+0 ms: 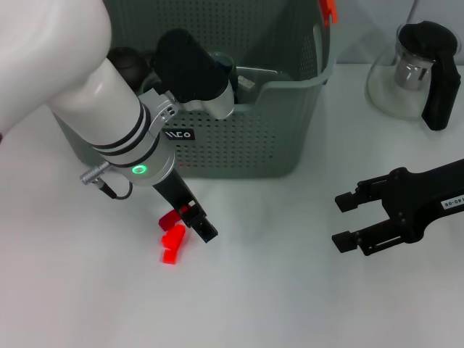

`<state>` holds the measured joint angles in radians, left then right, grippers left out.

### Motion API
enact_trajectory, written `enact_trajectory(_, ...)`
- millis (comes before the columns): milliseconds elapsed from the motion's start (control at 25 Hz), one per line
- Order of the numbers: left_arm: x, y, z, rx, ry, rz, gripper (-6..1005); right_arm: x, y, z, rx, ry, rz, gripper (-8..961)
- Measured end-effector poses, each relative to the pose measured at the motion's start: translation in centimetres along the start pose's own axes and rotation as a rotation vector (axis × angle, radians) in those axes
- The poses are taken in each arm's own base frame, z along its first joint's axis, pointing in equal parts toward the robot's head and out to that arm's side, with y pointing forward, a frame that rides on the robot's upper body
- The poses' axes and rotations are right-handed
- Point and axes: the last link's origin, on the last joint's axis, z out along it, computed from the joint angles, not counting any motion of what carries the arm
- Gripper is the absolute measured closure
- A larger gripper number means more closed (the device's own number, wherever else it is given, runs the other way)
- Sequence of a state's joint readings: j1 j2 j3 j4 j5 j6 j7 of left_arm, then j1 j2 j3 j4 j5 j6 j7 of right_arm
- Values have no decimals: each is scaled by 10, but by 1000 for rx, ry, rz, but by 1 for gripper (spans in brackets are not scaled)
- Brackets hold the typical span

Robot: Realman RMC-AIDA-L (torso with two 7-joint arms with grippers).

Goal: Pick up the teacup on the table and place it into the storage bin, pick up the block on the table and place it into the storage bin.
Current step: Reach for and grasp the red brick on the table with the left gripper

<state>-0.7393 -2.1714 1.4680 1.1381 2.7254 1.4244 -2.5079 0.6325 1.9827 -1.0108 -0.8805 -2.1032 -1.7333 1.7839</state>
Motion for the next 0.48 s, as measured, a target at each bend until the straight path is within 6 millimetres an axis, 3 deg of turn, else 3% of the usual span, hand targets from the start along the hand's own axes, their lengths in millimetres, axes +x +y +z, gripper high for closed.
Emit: enact_trajectory(480,-1,-8,10,30,10,-19,77,-1,0,0,1,0,-9,116)
